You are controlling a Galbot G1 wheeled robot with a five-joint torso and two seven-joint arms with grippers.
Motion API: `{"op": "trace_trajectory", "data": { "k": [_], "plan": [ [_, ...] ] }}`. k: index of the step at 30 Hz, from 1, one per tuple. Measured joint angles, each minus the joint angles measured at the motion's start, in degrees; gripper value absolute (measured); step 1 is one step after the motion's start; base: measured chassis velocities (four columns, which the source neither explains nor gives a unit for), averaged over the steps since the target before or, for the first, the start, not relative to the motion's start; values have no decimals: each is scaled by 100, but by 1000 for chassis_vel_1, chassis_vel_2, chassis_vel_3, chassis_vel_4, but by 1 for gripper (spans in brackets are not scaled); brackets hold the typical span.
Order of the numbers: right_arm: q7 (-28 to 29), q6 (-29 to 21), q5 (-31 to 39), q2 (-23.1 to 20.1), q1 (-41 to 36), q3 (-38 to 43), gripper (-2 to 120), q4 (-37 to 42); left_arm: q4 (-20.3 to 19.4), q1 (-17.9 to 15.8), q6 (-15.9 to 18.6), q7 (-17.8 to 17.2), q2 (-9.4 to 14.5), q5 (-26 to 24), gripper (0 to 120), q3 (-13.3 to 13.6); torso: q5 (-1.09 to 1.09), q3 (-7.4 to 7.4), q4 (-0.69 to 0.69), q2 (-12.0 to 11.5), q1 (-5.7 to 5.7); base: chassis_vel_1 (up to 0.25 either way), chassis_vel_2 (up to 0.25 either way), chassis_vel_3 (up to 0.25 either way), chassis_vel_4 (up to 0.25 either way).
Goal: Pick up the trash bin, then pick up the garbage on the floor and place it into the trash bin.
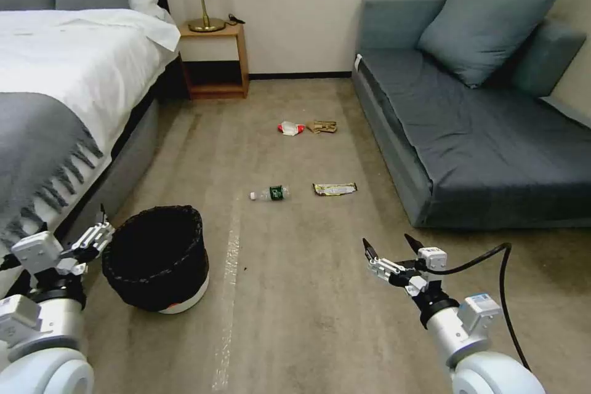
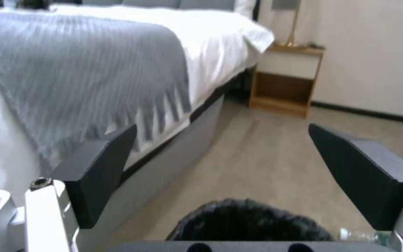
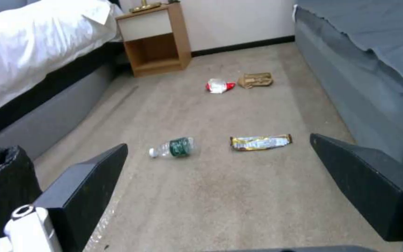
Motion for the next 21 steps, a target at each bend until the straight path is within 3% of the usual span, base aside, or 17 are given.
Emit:
{"op": "trace_trajectory", "data": {
  "k": [2,6,7,11,16,21],
  "plan": [
    [-6,5,-11,6,9,-11,100,-13,25,-40,149,-115,73,-177,94,-1,0,0,0,0,0,0,0,0,0],
    [-40,17,-54,41,50,-34,100,-89,241,-279,942,-701,476,-1135,91,-28,0,0,0,0,0,0,0,0,0],
    [-40,17,-54,41,50,-34,100,-89,241,-279,942,-701,476,-1135,91,-28,0,0,0,0,0,0,0,0,0],
    [-52,18,-118,112,105,-68,100,-178,733,-747,1607,-1307,896,-2349,91,-60,-1,0,-1,0,0,0,0,0,0],
    [-59,17,-189,170,131,-104,100,-218,1239,-1126,1820,-1564,1028,-2864,92,-10,-1,0,0,0,0,0,0,0,0],
    [-61,18,-247,206,131,-93,100,-267,1731,-1488,1994,-1650,956,-3327,91,136,0,1,0,0,0,0,0,0,0]
  ]
}}
